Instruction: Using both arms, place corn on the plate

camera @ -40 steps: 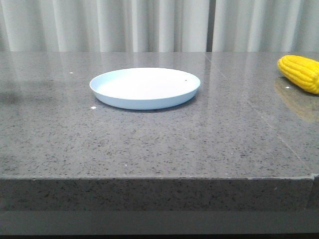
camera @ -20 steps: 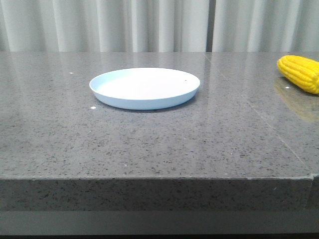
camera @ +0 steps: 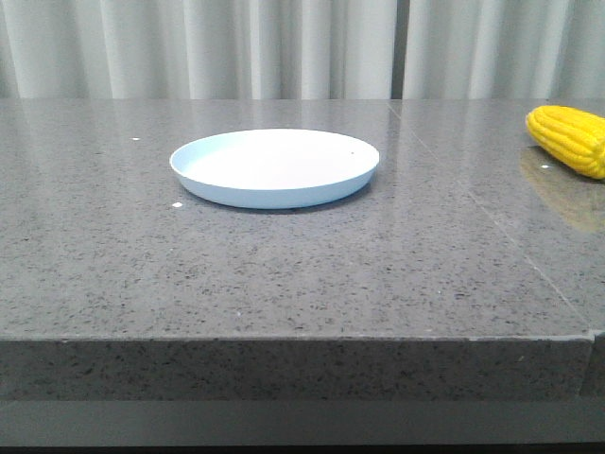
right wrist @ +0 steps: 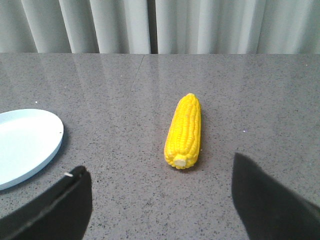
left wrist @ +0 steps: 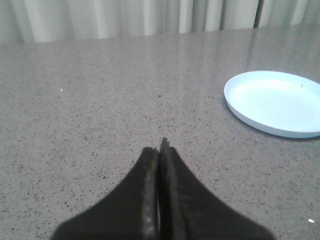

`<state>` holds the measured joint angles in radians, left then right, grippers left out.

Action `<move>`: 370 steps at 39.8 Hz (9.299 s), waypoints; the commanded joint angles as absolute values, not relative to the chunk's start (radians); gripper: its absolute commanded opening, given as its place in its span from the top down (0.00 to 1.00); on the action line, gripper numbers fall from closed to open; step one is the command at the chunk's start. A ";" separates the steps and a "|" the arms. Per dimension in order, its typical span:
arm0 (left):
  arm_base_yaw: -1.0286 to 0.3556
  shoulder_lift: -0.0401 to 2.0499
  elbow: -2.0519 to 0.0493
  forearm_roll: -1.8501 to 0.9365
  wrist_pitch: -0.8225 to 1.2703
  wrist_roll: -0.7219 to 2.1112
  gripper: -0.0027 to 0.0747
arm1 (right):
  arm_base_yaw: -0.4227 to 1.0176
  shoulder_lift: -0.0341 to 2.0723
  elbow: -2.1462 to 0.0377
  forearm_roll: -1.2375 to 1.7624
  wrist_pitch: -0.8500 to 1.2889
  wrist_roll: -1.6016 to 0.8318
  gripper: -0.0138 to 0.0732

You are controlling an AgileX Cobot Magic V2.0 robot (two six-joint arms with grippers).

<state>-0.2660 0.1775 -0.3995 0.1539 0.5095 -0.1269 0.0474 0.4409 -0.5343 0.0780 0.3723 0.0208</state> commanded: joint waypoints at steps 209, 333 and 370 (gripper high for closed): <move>-0.272 0.064 -0.404 0.159 0.444 -0.124 0.99 | 0.455 1.618 -1.811 -0.235 1.086 0.498 0.92; 0.004 -0.024 -0.124 -0.072 0.131 0.090 0.99 | 0.220 0.188 -0.387 -0.299 0.349 0.417 0.92; 0.022 -0.024 0.033 -0.070 0.048 0.070 0.99 | 0.220 0.188 -0.387 -0.299 0.348 0.417 0.92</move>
